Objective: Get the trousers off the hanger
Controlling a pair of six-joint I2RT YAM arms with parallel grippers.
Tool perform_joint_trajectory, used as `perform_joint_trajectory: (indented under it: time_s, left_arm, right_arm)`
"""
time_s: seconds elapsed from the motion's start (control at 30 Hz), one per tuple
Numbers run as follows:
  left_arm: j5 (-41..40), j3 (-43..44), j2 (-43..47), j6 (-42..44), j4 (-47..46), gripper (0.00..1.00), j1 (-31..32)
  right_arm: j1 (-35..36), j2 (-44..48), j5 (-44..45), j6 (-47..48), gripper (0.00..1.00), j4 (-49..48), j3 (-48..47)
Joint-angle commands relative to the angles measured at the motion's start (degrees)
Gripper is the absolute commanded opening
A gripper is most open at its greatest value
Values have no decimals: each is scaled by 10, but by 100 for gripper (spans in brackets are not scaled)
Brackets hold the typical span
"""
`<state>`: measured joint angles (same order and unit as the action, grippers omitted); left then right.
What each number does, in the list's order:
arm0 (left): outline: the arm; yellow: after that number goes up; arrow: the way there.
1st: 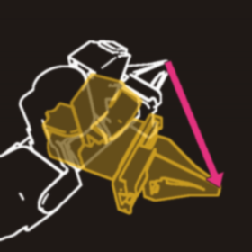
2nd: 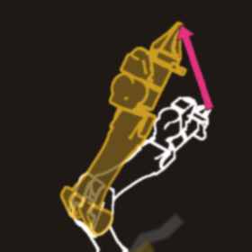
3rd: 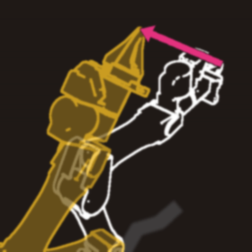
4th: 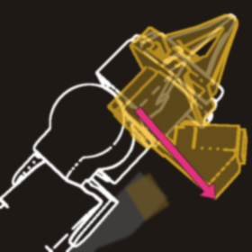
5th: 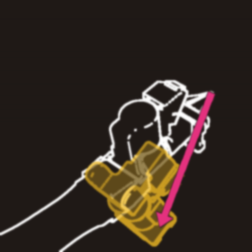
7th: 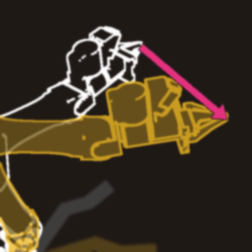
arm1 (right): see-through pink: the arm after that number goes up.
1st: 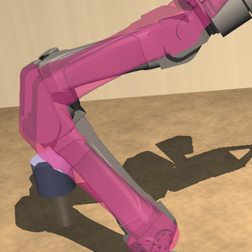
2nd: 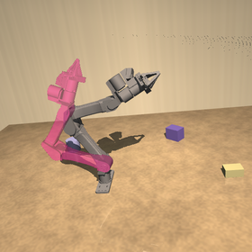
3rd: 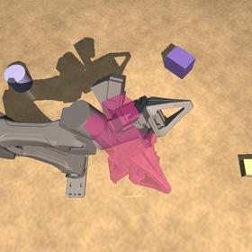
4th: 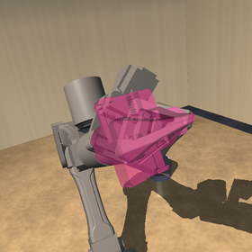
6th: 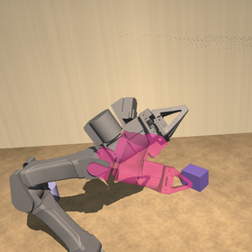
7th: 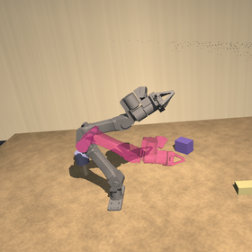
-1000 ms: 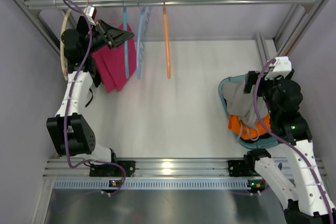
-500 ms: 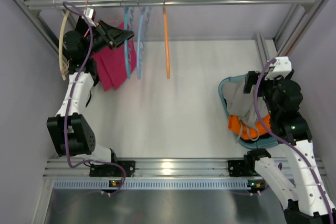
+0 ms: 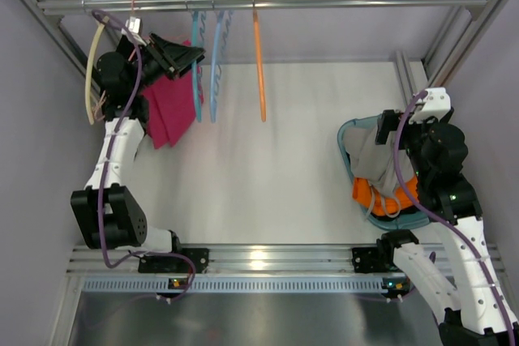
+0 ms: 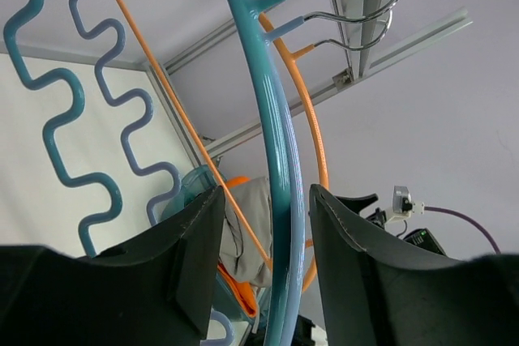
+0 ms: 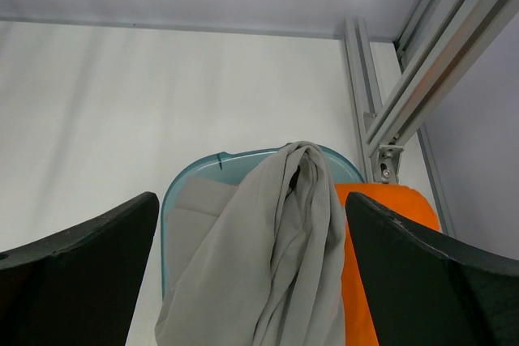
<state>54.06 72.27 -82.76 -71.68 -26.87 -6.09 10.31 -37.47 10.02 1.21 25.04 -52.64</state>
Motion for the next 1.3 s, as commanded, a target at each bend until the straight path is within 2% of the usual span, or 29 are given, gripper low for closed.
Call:
perform_joint_trajectory:
  time_s: [0.0, 0.07, 0.23, 0.33, 0.5, 0.67, 0.87, 1.27]
  left_arm:
    - [-23, 0, 30, 31, -2, 51, -1]
    - [-27, -2, 37, 45, 10, 47, 0]
    - [-51, -6, 65, 110, 62, 47, 10]
    - [-66, 8, 77, 178, 123, 51, 27]
    - [-100, 27, 81, 223, 196, 69, 29]
    - [-141, 40, 92, 284, 259, 69, 34]
    - [-224, 84, 90, 381, 381, 67, 57]
    - [-368, 117, 104, 492, 464, 58, 129]
  right_arm:
    - [-6, 7, -5, -8, 99, -5, -22]
    - [-7, 10, -5, -8, 99, -5, -22]
    - [-6, 14, -5, -8, 100, -3, -21]
    - [-6, 17, -5, -9, 99, -3, -19]
    - [-6, 20, -6, -9, 99, -3, -20]
    - [-7, 24, -5, -9, 99, -2, -19]
    - [-6, 27, -5, -9, 99, -1, -18]
    - [-6, 28, -5, -9, 99, -3, -12]
